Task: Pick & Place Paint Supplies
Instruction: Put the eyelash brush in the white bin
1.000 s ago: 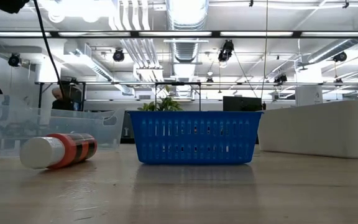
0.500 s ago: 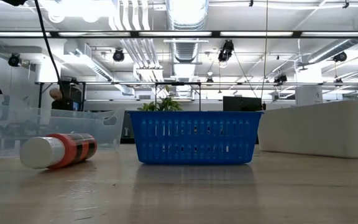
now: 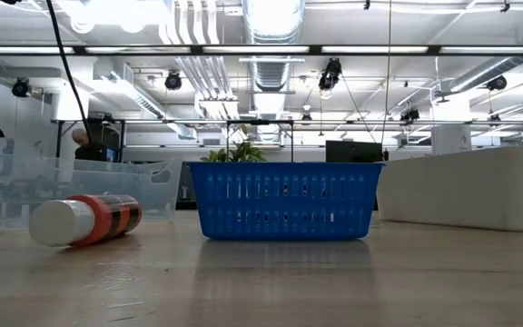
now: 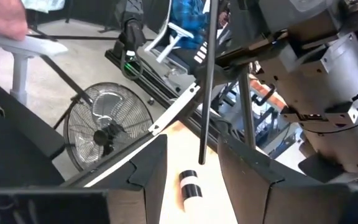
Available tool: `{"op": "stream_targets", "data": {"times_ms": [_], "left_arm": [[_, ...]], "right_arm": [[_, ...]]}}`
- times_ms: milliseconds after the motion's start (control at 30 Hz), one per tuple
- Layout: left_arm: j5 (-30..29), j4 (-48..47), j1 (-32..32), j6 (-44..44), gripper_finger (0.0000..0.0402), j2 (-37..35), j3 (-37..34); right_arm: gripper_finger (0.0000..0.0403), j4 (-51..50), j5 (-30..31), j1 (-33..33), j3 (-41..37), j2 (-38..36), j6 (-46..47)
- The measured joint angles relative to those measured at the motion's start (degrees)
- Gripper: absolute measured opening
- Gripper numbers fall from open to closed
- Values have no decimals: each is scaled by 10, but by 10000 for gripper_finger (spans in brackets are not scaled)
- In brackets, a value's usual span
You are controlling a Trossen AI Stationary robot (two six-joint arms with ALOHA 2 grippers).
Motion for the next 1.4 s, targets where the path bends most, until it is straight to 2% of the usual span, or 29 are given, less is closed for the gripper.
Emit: {"op": "stream_targets", "data": {"times_ms": [267,367,467,667,767,967,1100,1400], "left_arm": [[1,15,0,6,2,0,1],[65,0,10,-6,2,0,11],[134,-30,30,-62,2,0,33],[158,-156,67,-98,2,0,68],[163,-189,71,-95,2,0,78],[219,-241,73,-65,2,0,80],[233,-291,81,-27,2,0,82],[274,-303,93,-25,2,0,113]], "right_arm": [[141,0,0,0,-1,0,-23],[141,0,0,0,-1,0,-22],[141,0,0,0,-1,0,-12],[141,-41,-24,0,-2,-28,25],[141,-52,-32,3,-3,-44,35],[141,-56,-36,8,-5,-49,43],[141,-56,-35,8,-5,-49,57],[141,-64,-29,8,-5,-49,43]]}}
